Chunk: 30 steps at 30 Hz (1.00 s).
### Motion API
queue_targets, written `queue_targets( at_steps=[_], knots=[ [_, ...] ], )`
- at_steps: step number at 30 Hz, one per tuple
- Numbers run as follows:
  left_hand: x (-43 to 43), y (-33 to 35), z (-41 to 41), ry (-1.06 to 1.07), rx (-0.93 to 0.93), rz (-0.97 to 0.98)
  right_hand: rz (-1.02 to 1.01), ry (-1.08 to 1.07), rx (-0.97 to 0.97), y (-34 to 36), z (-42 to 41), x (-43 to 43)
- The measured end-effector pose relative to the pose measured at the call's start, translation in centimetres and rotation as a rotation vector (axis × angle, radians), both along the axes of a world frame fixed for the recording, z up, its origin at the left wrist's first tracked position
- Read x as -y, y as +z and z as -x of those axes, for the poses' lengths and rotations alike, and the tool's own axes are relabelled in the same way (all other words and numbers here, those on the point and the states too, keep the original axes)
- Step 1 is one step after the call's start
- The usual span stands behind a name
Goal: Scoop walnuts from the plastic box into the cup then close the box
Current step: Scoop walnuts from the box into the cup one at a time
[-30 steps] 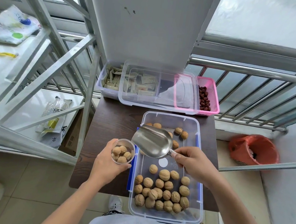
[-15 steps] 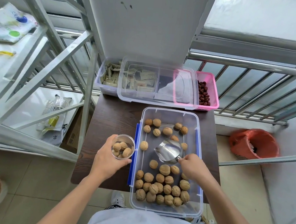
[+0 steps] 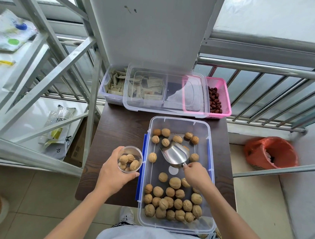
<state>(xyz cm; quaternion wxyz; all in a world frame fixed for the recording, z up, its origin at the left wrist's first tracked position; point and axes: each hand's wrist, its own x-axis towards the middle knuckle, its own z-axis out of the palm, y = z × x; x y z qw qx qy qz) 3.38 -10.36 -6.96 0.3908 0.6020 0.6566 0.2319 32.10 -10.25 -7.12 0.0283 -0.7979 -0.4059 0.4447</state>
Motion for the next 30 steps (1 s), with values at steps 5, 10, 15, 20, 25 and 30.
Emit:
queue_targets(
  at_steps=[5,10,15,20,25,30],
  knots=[
    [0.0,0.0,0.0,0.002,0.003,0.003,-0.012,-0.001,-0.018,-0.7,0.5,-1.1],
    [-0.1,-0.2,0.0,0.017,0.007,0.005,0.002,0.001,-0.013,-1.0,0.8,-2.2],
    [-0.1,-0.1,-0.1,0.02,0.005,0.002,-0.002,-0.009,-0.024,-1.1,0.7,-2.1],
    [-0.1,0.0,-0.2,0.029,0.004,0.007,0.0,-0.042,-0.04,-2.0,0.6,-2.3],
    [-0.1,-0.1,-0.1,0.028,0.003,0.015,-0.028,-0.109,-0.061,-1.7,1.3,-3.5],
    [-0.1,-0.3,-0.2,0.028,-0.006,0.021,-0.031,-0.013,0.003,-1.1,2.0,-5.0]
  ],
)
